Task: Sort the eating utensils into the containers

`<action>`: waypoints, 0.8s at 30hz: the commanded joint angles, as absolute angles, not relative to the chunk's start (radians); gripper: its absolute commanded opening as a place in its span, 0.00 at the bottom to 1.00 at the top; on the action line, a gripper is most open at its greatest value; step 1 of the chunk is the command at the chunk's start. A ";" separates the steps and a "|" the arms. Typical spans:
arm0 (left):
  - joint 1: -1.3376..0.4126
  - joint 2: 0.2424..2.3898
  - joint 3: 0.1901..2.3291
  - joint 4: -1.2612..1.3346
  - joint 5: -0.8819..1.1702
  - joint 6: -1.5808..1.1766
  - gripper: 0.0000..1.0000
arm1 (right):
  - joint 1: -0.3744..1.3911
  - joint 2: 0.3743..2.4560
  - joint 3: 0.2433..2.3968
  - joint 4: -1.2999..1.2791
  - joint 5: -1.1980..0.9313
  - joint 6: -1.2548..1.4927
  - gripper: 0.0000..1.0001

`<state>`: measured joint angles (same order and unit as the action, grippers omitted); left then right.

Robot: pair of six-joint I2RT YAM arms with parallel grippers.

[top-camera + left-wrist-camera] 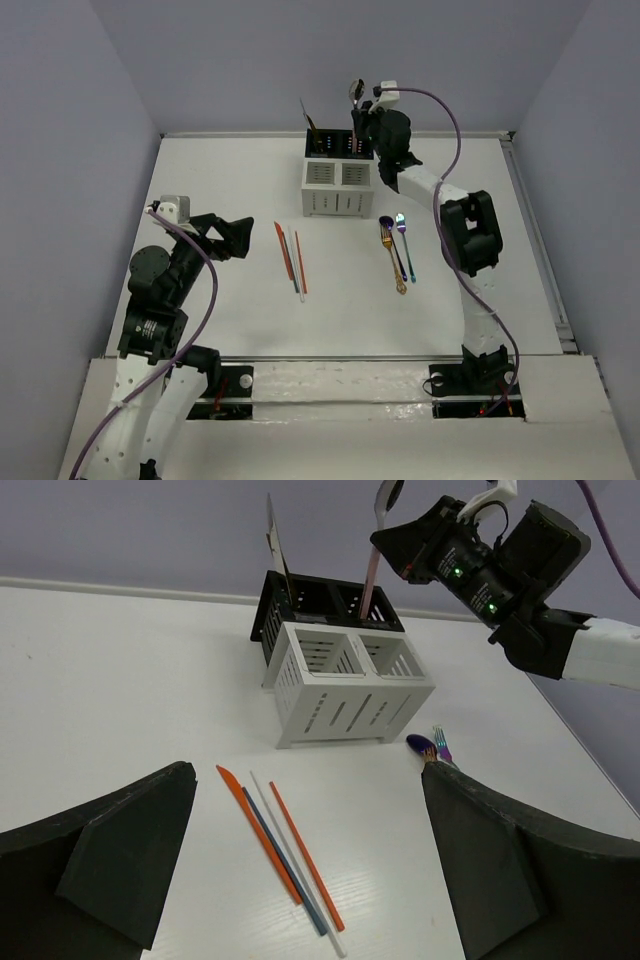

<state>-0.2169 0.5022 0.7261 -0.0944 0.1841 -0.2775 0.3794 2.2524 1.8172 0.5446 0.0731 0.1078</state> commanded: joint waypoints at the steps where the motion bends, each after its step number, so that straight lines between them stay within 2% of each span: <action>1: -0.222 0.506 0.727 -0.051 0.201 -0.270 0.99 | 0.383 2.229 1.802 0.635 0.028 0.115 0.09; 3: -0.222 0.506 0.727 -0.049 0.199 -0.270 0.99 | 0.383 2.211 1.786 0.629 0.009 0.112 0.22; 4: -0.222 0.503 0.727 -0.049 0.199 -0.270 0.99 | 0.383 2.203 1.778 0.618 -0.006 0.109 0.37; 6: -0.222 0.500 0.726 -0.048 0.198 -0.270 0.99 | 0.383 2.177 1.779 0.589 -0.038 0.109 0.52; 7: -0.222 0.499 0.726 -0.049 0.199 -0.270 0.99 | 0.383 2.168 1.784 0.569 -0.049 0.103 0.54; 11: -0.222 0.488 0.726 -0.048 0.192 -0.268 0.99 | 0.383 2.093 1.766 0.480 -0.049 0.101 0.55; 14: -0.222 0.480 0.724 -0.049 0.193 -0.270 0.99 | 0.383 1.976 1.660 0.460 -0.043 0.126 0.53; 19: -0.222 0.466 0.724 -0.051 0.187 -0.271 0.99 | 0.383 1.752 1.337 0.390 -0.020 0.245 0.43; 24: -0.232 0.465 0.724 -0.054 0.176 -0.270 0.99 | 0.383 1.612 1.184 0.123 0.052 0.302 0.35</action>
